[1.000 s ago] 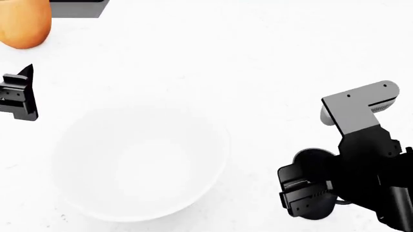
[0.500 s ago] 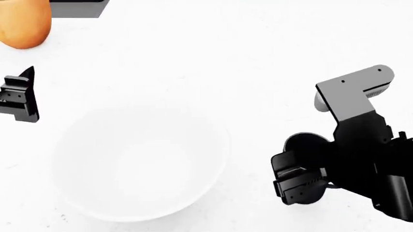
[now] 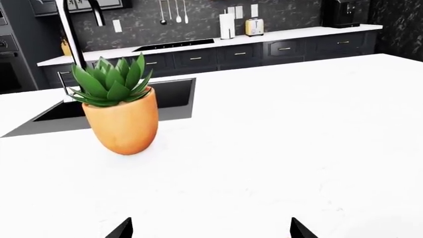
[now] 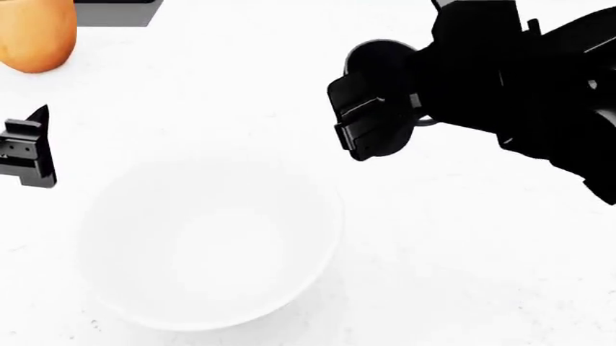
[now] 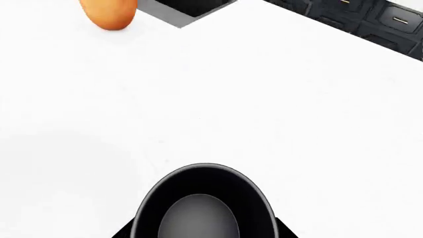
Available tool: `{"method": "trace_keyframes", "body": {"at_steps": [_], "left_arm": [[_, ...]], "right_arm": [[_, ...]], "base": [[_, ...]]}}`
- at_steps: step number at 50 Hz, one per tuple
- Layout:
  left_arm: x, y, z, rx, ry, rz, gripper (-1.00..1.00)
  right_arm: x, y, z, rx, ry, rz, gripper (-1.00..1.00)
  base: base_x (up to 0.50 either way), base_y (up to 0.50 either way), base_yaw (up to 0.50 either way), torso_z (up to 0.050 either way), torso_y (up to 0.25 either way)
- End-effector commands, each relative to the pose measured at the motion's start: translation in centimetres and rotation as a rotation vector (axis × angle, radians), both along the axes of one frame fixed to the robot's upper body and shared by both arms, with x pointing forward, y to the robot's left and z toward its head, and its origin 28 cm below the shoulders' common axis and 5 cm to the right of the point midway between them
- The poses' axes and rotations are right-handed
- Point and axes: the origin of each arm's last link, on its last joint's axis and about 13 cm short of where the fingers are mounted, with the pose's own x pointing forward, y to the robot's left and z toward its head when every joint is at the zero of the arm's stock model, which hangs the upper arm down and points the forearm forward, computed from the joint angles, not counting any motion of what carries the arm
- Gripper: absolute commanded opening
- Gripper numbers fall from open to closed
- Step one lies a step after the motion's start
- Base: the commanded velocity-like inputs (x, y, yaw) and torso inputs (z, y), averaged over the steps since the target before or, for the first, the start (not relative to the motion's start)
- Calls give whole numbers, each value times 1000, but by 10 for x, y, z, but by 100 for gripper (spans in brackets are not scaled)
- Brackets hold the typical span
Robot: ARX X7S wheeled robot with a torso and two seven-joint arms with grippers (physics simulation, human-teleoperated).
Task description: Place the cup inside the bowl on the dining table and move the bowl to any counter.
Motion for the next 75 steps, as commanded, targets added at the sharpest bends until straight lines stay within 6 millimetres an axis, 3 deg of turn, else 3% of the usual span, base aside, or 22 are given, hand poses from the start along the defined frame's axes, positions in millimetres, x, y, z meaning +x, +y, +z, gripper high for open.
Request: {"method": "trace_keyframes", "body": {"at_steps": [1,7,15,30,53,65,75], "left_arm": [[-2,-1,-5,-2,4,8,100],[-2,3,-3,-2,3,12,100],[-3,5,-2,-2,-1,16,100],[-3,5,-3,-8,-5,28,100],[-3,6,-5,-12,-1,26,100],[-3,7,-8,-14,2,27,100],[-3,7,-11,-15,9,28,100]], "right_arm": [[13,31,27,26,-81,142,-100],[16,52,23,67,-47,257,-100],[15,73,0,68,13,343,-100],[15,83,-36,42,143,408,-100],[13,102,-61,19,240,461,-100],[13,104,-82,-5,295,466,-100],[16,105,-87,-9,292,455,-100]], "base": [[0,0,0,0,0],[0,0,0,0,0],[0,0,0,0,0],[0,0,0,0,0],[0,0,0,0,0],[0,0,0,0,0],[0,0,0,0,0]]}}
